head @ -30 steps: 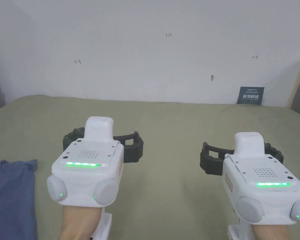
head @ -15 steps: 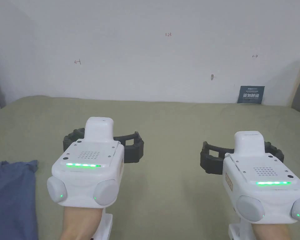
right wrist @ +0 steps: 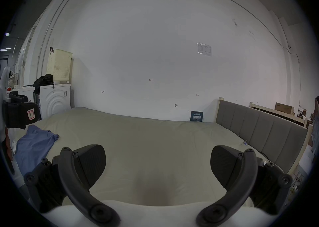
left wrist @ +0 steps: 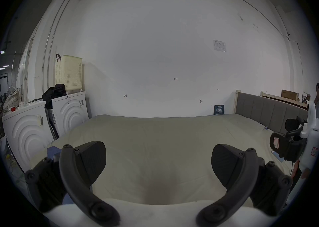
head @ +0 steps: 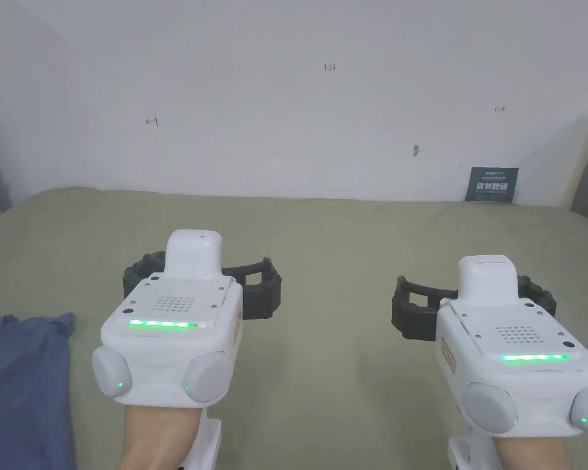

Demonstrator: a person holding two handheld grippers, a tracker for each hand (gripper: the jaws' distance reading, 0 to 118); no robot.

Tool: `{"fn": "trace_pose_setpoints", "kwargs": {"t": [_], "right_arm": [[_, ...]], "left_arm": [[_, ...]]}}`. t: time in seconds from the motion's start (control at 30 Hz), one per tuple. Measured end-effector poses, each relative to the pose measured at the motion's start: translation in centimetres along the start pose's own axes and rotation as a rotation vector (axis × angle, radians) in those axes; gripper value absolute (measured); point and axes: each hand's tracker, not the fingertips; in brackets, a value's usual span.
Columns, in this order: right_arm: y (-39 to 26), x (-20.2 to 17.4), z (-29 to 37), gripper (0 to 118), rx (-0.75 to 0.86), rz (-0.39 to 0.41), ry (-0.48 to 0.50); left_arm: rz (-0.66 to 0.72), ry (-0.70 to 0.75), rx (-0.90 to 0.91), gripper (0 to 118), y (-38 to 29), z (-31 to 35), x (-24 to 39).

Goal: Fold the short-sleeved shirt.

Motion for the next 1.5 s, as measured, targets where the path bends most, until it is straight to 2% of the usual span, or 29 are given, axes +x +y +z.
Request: {"fn": "trace_pose_setpoints", "kwargs": {"t": [1.2,1.23,1.27,1.3,1.33,1.37,1.43,1.5], "right_arm": [[0.2,-0.1,-0.2,117,0.006,0.009,-0.001],[0.3,-0.1,-0.1,114,0.008,0.012,-0.004],[0.4,-0.1,0.0,97,0.008,0.014,0.002],[0.5,-0.2,0.0,63,0.008,0.015,0.001],[0.7,-0.3,0.0,11,0.004,0.018,-0.011],[0.6,-0.3,-0.1,7,-0.014,0.001,-0.061],[1.7,-0.2,0.5,7,-0.021,-0.048,-0.011],[1.7,-0.2,0.4,7,-0.013,-0.049,-0.027]], "left_arm": [[0.016,0.009,0.0,118,0.1,0.4,-0.3],[0.02,0.01,-0.005,113,0.2,0.4,-0.4],[0.025,0.01,-0.014,97,0.2,0.4,-0.4],[0.031,0.008,-0.021,55,0.3,0.4,-0.5],[0.034,0.015,-0.031,0,0.3,0.0,-0.6],[0.043,0.022,-0.033,0,0.0,-0.5,-0.7],[0.062,-0.003,-0.053,0,-0.3,-0.9,-1.3],[0.057,0.008,-0.043,0,-0.4,-1.1,-1.2]]}}
